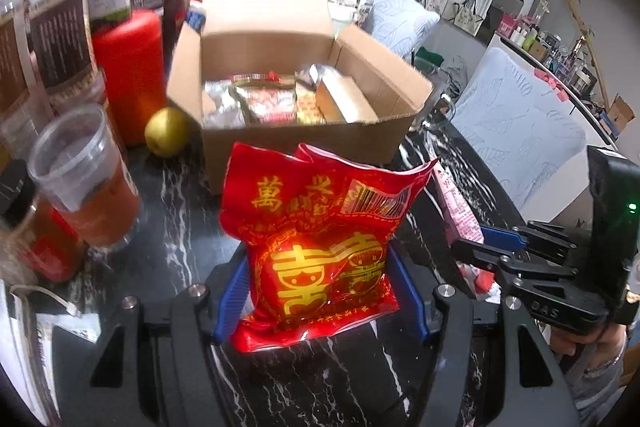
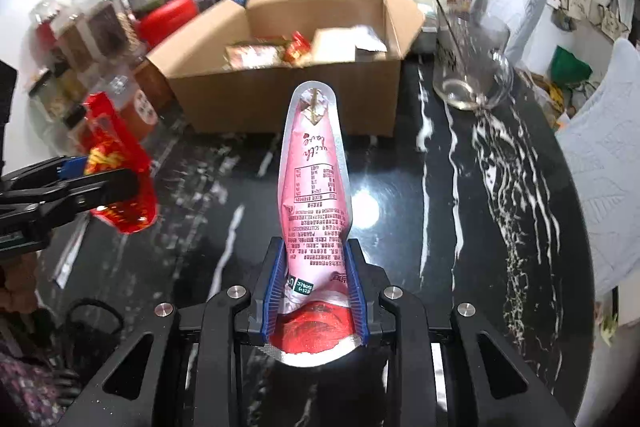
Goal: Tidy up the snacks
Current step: 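Carry the red bag and pink pouch over the cardboard box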
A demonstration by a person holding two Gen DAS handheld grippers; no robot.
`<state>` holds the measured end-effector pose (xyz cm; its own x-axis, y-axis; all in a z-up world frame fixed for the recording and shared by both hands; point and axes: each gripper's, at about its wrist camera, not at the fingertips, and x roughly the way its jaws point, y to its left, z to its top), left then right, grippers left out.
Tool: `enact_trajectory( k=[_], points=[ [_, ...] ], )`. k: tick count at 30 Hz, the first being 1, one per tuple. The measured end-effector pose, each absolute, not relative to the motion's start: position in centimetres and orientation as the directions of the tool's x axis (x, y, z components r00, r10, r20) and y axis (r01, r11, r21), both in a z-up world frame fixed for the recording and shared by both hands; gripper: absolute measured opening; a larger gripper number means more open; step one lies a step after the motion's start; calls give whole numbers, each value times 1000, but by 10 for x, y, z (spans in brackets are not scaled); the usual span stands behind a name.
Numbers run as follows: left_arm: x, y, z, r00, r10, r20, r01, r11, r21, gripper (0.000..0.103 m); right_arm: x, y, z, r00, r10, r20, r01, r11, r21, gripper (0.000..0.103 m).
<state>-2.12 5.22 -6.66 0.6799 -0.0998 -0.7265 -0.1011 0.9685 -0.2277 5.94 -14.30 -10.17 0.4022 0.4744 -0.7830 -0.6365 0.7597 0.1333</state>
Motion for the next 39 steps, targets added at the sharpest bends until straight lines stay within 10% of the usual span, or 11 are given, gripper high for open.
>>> enact_trajectory(
  k=[39],
  points=[
    [98,107,50,868,-54,-493,-42,983,-180,64,142,-71,33,566,643,-516,-714,695,83,29]
  ],
)
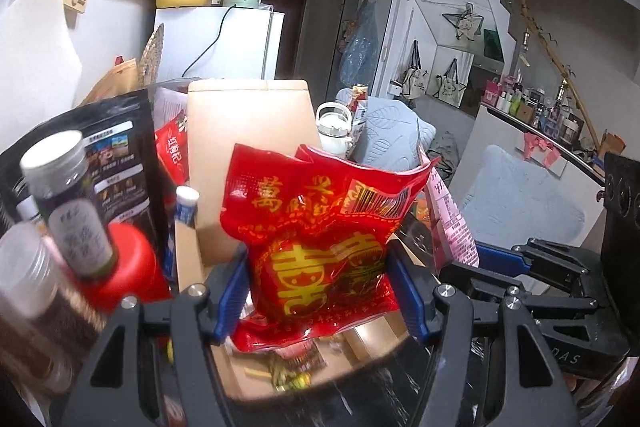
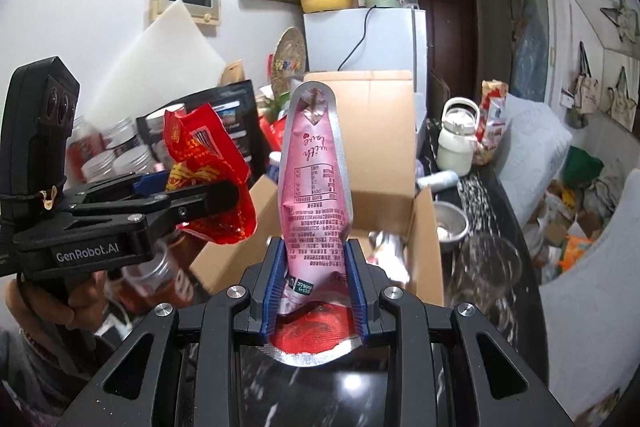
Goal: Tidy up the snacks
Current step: 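Carry the red bag and pink pouch over the cardboard box, then open both grippers to drop the red bag and pink pouch into the box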
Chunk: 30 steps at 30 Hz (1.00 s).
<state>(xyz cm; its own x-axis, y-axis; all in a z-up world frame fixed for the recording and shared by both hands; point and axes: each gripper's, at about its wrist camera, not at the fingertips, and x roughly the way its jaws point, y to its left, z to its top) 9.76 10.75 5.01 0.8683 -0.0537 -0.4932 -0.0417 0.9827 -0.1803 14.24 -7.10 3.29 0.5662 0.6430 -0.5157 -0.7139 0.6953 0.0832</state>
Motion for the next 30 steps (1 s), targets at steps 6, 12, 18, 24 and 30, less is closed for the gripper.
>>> enact_trajectory(
  k=[6,12,18,24,30],
  points=[
    [135,119,39,852,-56,-520,-63,976,-210,64,182,-49,29,577,617,-535,-705,707,56,29],
    [170,121,17,822,-38,-569,-105,971,-216,64,215,-33,9,570,590,-572,-694,718,50,29],
    [193,127,-8,787,-23,-617,-145,964,-221,64,236,-22,-9,549,577,-605,-690,721,61,30],
    [210,133,-27,746,-23,-666,-174,958,-228,64,253,-14,-28,518,564,-644,-685,723,83,30],
    [225,136,-42,694,-6,-720,-209,955,-210,64,263,-6,-42,498,537,-681,-676,732,82,30]
  ],
)
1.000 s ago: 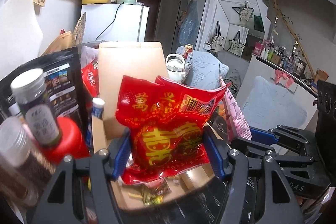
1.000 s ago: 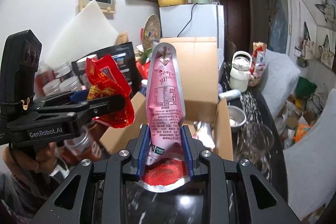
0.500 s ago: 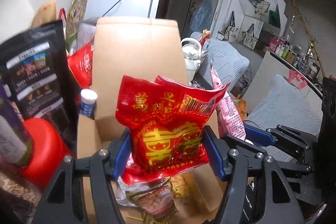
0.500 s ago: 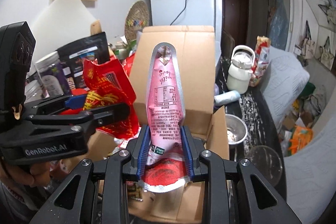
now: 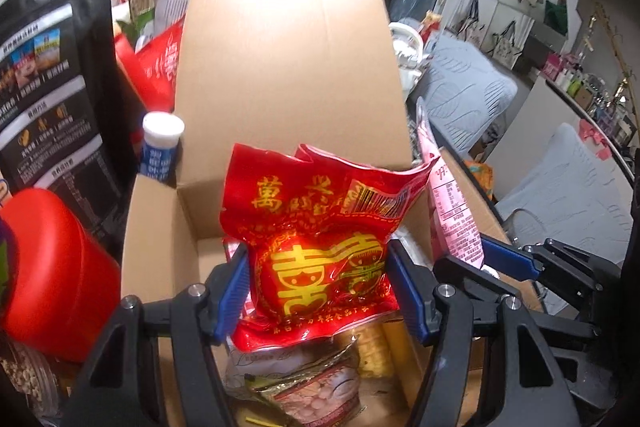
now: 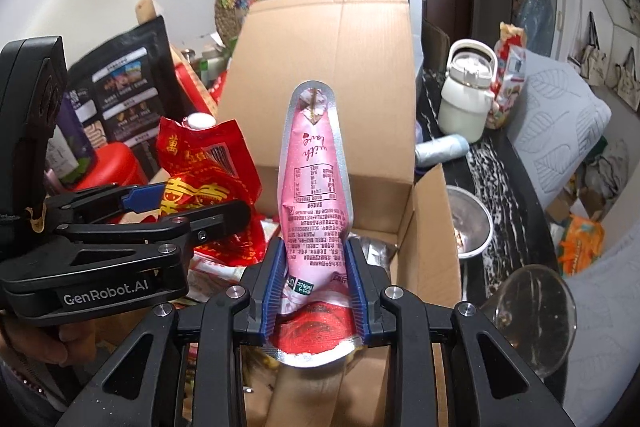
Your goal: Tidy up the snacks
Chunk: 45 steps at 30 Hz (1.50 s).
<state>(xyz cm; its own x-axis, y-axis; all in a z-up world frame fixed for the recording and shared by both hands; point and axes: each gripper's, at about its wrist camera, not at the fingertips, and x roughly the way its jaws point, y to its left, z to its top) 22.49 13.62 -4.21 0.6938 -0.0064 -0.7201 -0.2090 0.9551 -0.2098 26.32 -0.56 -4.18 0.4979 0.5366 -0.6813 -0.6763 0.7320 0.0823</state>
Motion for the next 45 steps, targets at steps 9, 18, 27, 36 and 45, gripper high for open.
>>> enact_trajectory(
  k=[9,18,27,36,45],
  points=[
    [242,141,-68,593,24,-805,-263,951,-165,64,272,7,-65,463,487,-741,-671,739,66,32],
    [249,136,-72,554,69,-829,-263,960,-96,64,275,12,-77,437,457,-775,-669,741,60,37],
    [253,126,-68,537,128,-834,-274,961,-29,64,275,2,-78,437,417,-797,-644,764,47,40],
    [230,121,-32,585,191,-788,-297,955,11,64,263,-10,-50,489,411,-769,-618,786,27,47],
    [194,113,25,678,230,-698,-298,954,25,64,239,-22,-3,572,425,-702,-600,800,-5,56]
  ],
)
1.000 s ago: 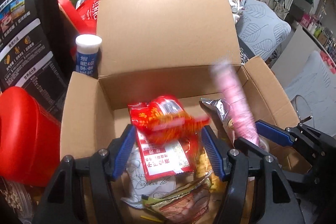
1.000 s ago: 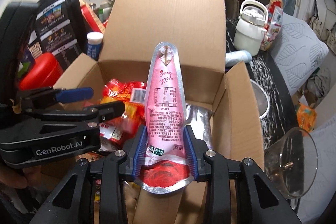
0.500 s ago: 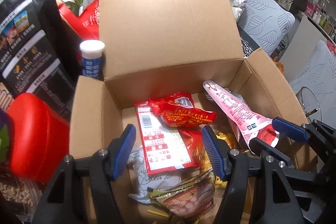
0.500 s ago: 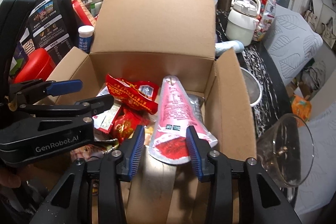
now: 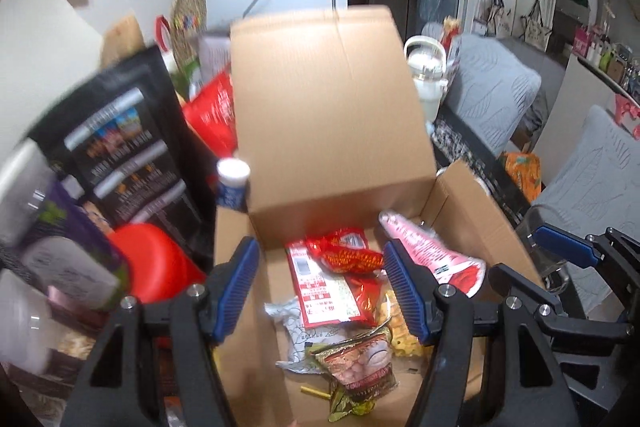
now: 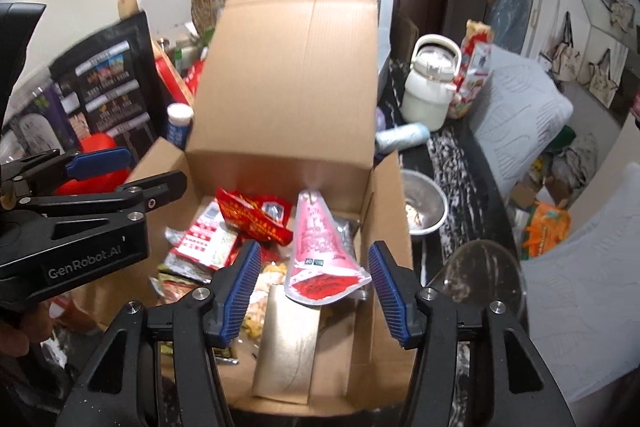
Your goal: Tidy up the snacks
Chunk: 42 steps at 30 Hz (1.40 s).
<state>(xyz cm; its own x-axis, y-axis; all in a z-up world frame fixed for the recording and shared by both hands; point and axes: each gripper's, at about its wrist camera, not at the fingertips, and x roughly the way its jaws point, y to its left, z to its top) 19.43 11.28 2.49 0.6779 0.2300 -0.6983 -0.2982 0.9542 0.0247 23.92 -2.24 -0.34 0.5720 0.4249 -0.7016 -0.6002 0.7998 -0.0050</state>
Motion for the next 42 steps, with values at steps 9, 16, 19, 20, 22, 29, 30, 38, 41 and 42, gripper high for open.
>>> enact_trajectory(
  k=[9,16,19,20,22,29,30,38,41,42],
  points=[
    [152,101,80,761,266,-591,-298,953,46,64,202,-42,50,662,453,-598,-582,813,-28,56],
    [113,89,114,818,272,-507,-288,957,48,64,165,-57,84,721,470,-510,-570,820,-50,58],
    [98,81,122,832,274,-482,-279,958,64,64,149,-63,95,741,477,-473,-567,822,-60,63],
    [94,79,124,835,275,-476,-277,958,68,65,146,-65,96,746,476,-466,-564,823,-63,63],
    [83,75,127,842,281,-460,-279,957,74,70,135,-70,99,757,475,-449,-557,828,-63,65],
    [42,62,126,866,267,-422,-262,962,72,79,101,-84,99,788,462,-406,-531,845,-70,75],
    [37,60,124,867,261,-423,-256,964,70,79,96,-86,98,791,461,-403,-528,846,-67,75],
    [2,47,100,875,227,-427,-222,973,62,79,66,-104,77,808,432,-400,-487,873,-40,81],
    [-8,46,87,871,223,-438,-223,973,51,79,58,-108,66,810,413,-416,-469,883,-37,81],
    [-10,45,83,868,223,-445,-224,973,51,79,56,-110,63,810,409,-420,-465,885,-35,81]
  ],
)
